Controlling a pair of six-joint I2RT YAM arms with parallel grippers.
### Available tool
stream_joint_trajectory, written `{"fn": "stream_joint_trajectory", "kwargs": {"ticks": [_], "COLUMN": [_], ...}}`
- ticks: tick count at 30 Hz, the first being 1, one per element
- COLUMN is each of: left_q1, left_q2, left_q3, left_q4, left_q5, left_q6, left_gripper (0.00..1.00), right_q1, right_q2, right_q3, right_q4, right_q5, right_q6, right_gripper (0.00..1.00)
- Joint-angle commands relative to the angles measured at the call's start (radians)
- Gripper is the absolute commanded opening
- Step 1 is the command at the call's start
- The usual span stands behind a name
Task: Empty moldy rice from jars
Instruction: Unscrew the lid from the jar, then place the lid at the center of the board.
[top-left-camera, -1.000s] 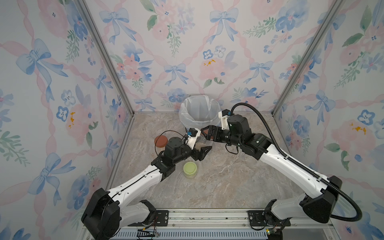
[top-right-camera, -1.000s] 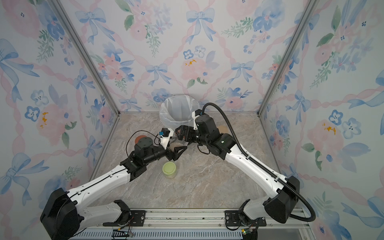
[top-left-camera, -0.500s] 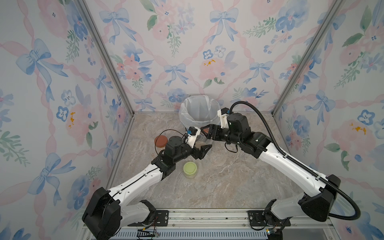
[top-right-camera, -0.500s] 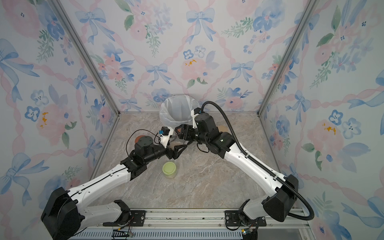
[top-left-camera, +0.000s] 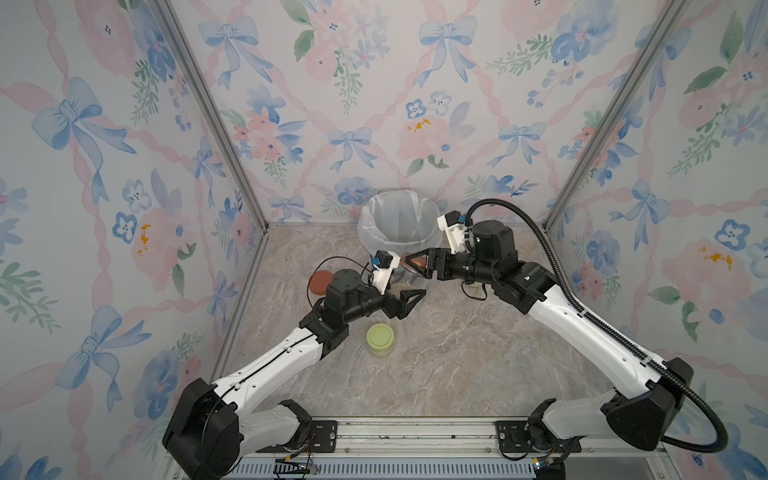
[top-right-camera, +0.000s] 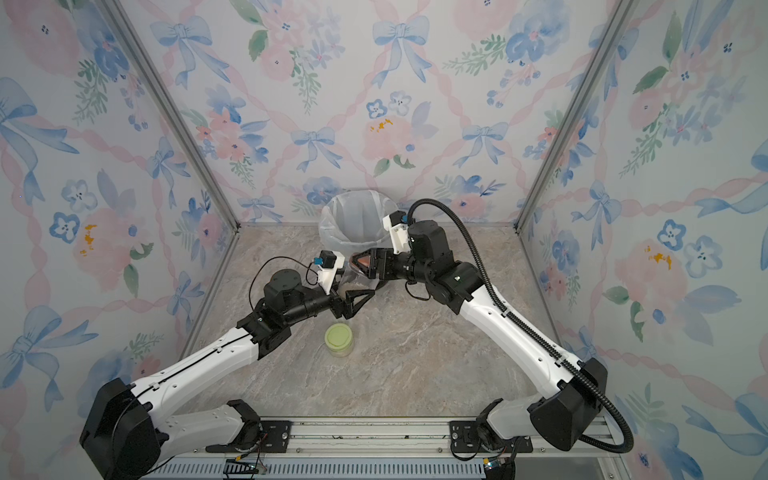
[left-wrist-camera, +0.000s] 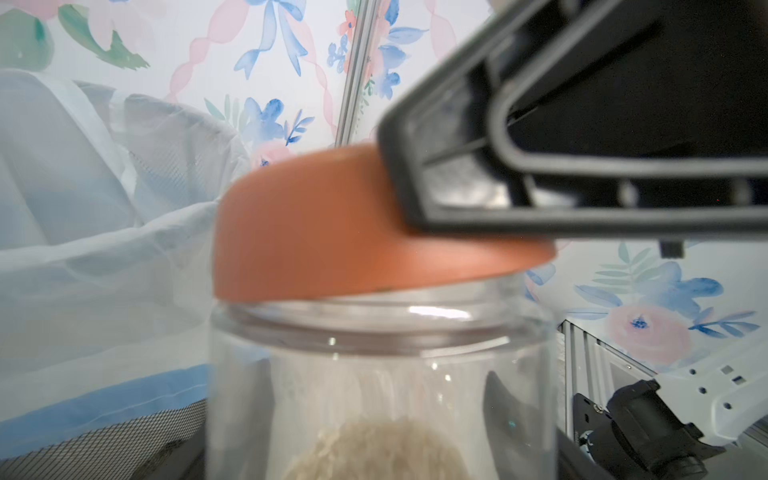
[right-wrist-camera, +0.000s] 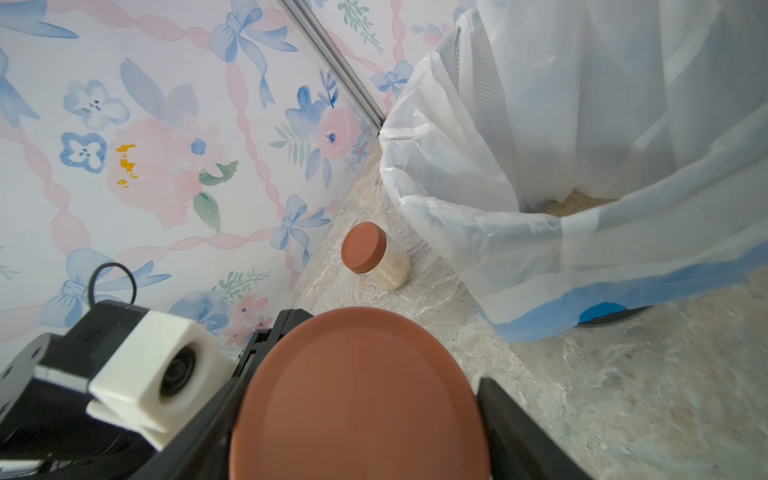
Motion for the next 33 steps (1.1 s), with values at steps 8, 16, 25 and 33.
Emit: {"fn": "stream_joint_trajectory", "kwargs": {"ticks": [8, 16, 25, 33], "left_q1": [-0.004, -0.004, 0.003, 0.016], "left_q2": [-0.065, -0.056, -0.06, -0.077], "left_q3": [0.002, 0.002, 0.006, -0.007], "left_q4": [0.116, 0.116, 0.115, 0.116], "left_q5": [0.122, 0.124, 0.116, 0.105], "left_q6": [-0.032, -0.034, -0.027, -0.024], "left_gripper": [0.0, 0.0, 0.0, 0.0], "right_q1": [-0.025, -0.079, -0.178, -0.272], "right_q2": [-0.015, -0.016, -0.058, -0.113], "right_q3": [0.059, 0.096, 0.053, -0.024], "right_q4": [0.06, 0.013, -0.054, -0.123], "right_q5": [-0.038, 0.0, 0.049, 0.095], "right_q6": [-0.079, -0.104, -0.136, -0.175], "right_gripper": [0.6, 0.61, 0.6, 0.57]}}
